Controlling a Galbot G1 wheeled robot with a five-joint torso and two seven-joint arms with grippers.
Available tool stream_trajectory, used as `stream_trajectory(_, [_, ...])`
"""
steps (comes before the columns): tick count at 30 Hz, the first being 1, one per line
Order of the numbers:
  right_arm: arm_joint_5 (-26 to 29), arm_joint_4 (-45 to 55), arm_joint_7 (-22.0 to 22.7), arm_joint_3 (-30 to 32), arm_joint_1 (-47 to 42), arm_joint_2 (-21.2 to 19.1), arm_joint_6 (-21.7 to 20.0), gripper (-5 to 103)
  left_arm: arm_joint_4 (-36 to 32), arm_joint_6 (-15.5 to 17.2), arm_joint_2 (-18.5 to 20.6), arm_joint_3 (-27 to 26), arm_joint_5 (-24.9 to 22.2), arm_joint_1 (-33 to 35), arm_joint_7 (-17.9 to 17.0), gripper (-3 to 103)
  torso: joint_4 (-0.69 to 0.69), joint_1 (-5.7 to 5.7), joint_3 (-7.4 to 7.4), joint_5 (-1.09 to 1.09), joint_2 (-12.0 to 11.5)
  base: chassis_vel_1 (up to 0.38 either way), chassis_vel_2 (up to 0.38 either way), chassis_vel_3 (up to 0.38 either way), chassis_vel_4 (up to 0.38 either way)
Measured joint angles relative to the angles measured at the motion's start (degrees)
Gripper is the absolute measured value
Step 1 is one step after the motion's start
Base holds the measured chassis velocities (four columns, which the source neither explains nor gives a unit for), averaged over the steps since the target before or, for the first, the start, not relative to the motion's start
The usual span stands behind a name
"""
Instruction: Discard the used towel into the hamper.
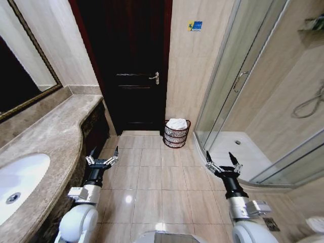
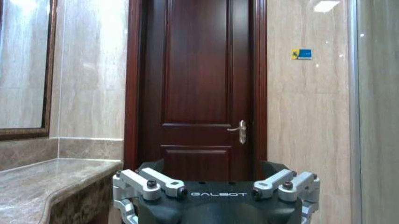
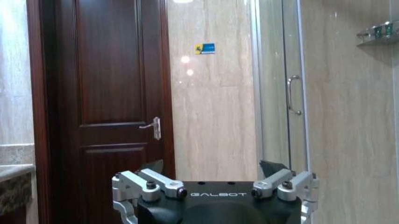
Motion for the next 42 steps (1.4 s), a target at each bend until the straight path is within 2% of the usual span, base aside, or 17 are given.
stream_trajectory(42, [0.0,0.0,0.0,0.0,0.0,0.0,0.0,100,0.0,0.0,0.0,0.0,0.0,0.0,0.0,100,0.0,0.0,0.0,0.0,0.0,0.0,0.0,0.0,0.0])
